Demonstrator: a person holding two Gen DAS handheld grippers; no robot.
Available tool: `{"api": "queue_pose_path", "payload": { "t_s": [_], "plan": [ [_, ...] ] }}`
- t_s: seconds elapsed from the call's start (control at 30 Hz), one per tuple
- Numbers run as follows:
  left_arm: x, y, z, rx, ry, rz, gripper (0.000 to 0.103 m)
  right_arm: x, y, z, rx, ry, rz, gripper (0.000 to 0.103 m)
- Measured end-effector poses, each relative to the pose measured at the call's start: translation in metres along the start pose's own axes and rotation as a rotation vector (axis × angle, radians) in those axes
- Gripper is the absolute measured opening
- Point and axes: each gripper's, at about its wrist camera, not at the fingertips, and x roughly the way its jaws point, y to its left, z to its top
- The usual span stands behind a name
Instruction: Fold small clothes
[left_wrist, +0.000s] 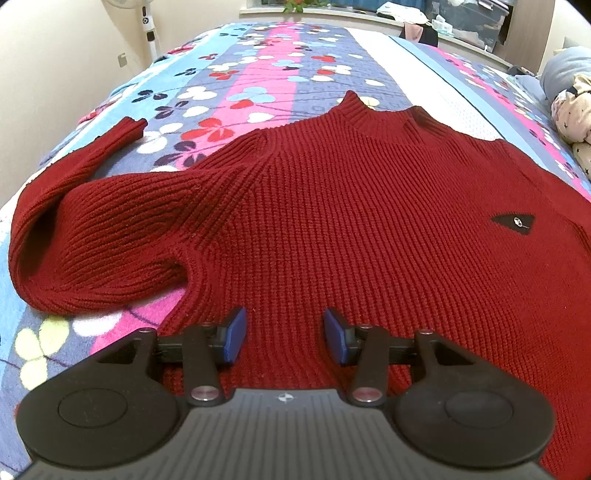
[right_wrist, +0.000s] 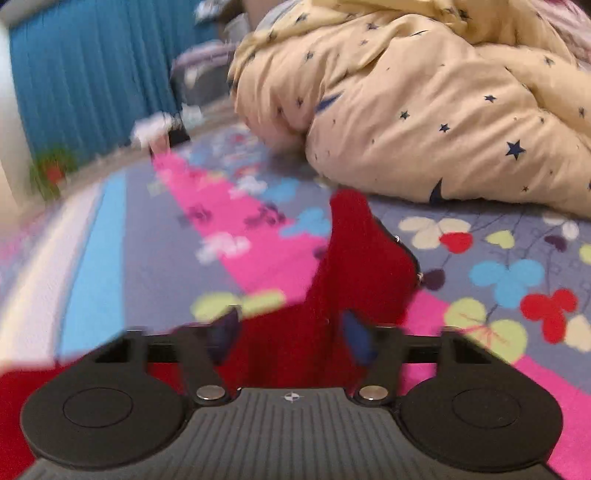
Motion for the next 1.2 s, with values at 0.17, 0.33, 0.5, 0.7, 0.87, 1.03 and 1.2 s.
{"api": "queue_pose_path", "payload": {
  "t_s": [0.17,0.33,0.5,0.7,0.87,1.03,1.2],
  "plan": [
    [0.000,0.000,0.000,-0.003,0.002,0.000,0.052,-0.040,-0.052,-0.009,0.400,-0.236,-0.242,0.000],
    [-0.001,0.001,0.001,-0.009,0.007,-0.004,0.052,-0.026,-0.090,-0.028,0.652,-0.056,-0.168,0.002],
    [0.000,0.003,0.002,-0.009,0.011,-0.012,0.052,-0.048,-0.082,-0.031,0.593,0.022,-0.141,0.004],
    [-0.005,0.002,-0.006,0.015,-0.018,-0.015,0.053,-0.092,-0.037,-0.040,0.269,0.249,0.128,0.022],
    [-0.024,0.000,-0.029,0.060,-0.068,-0.018,0.053,-0.159,-0.008,-0.063,-0.041,0.369,0.301,0.045],
    [-0.056,-0.011,-0.062,0.190,-0.117,-0.008,0.053,-0.211,-0.012,-0.084,-0.229,0.465,0.375,0.054],
    [-0.084,0.000,-0.093,0.146,-0.059,-0.075,0.054,-0.242,-0.041,-0.109,-0.321,0.498,0.337,0.063]
  ]
}}
